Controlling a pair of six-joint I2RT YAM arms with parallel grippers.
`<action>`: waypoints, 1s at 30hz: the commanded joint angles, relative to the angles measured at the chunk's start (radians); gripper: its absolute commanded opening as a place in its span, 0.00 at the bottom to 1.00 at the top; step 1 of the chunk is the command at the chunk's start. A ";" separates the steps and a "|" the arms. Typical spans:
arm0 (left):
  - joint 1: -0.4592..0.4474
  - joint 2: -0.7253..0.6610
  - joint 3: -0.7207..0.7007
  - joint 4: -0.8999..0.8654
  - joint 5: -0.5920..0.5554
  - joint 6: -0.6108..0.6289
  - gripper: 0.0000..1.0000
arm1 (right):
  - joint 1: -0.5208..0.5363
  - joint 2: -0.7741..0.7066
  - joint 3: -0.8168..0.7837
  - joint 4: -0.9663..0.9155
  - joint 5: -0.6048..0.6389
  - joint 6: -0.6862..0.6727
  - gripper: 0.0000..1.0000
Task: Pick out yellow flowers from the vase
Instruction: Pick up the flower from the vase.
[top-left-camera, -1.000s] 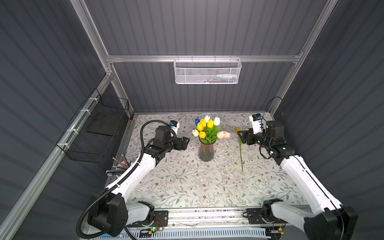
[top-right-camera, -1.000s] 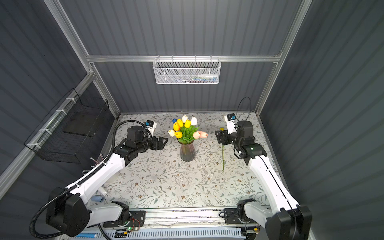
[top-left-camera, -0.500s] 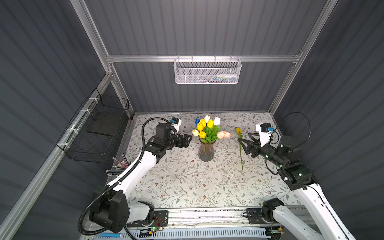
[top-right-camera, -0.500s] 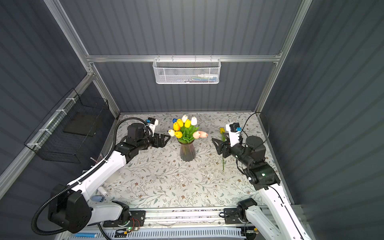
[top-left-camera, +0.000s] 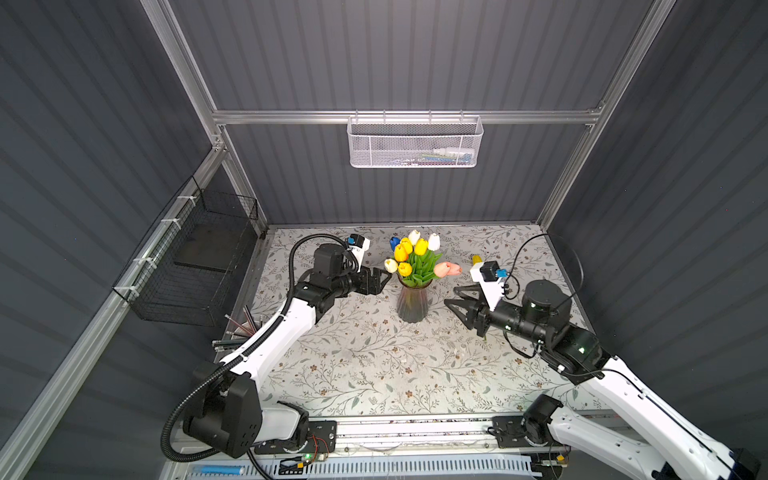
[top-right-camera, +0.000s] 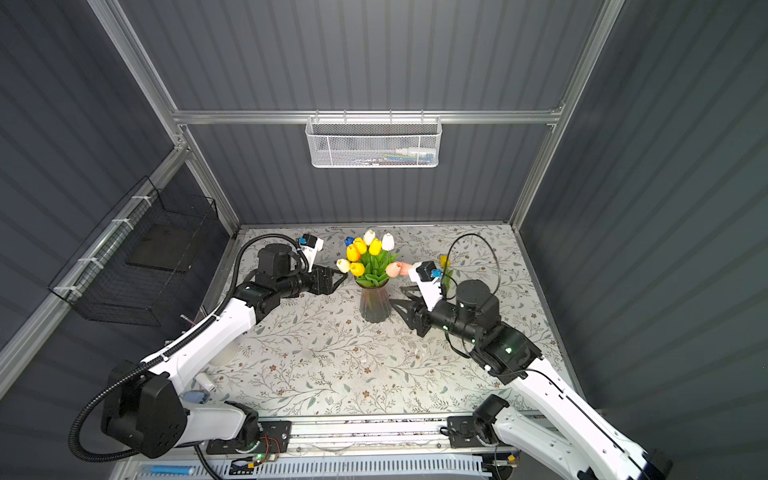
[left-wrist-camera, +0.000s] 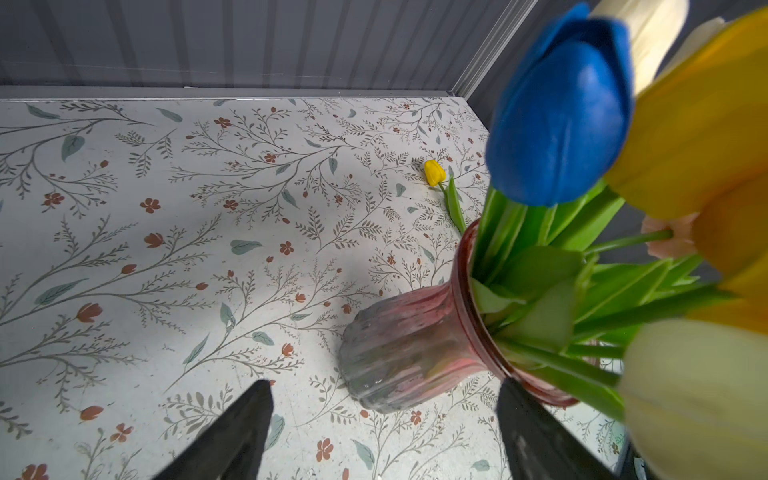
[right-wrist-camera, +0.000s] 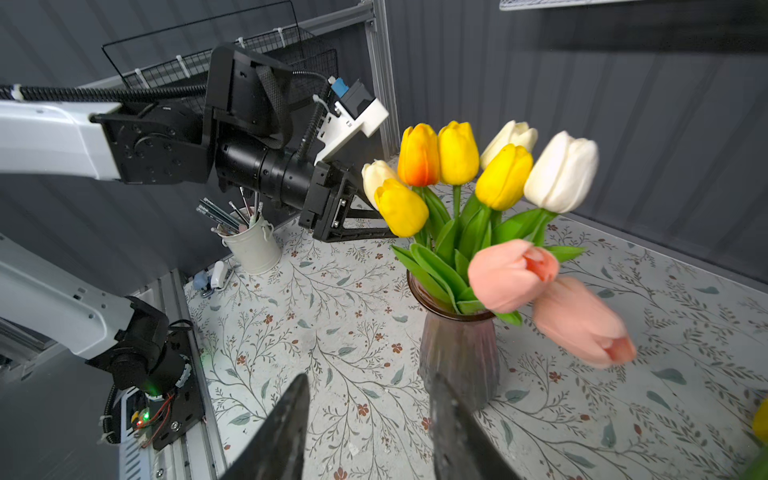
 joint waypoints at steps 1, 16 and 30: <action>-0.002 0.016 0.044 0.017 0.046 -0.016 0.85 | 0.051 0.052 0.014 0.075 0.070 -0.015 0.44; -0.003 0.048 0.041 0.052 0.084 -0.041 0.82 | 0.106 0.267 0.020 0.311 0.142 -0.005 0.23; -0.004 0.064 0.029 0.081 0.088 -0.057 0.82 | 0.118 0.408 0.035 0.413 0.202 -0.005 0.19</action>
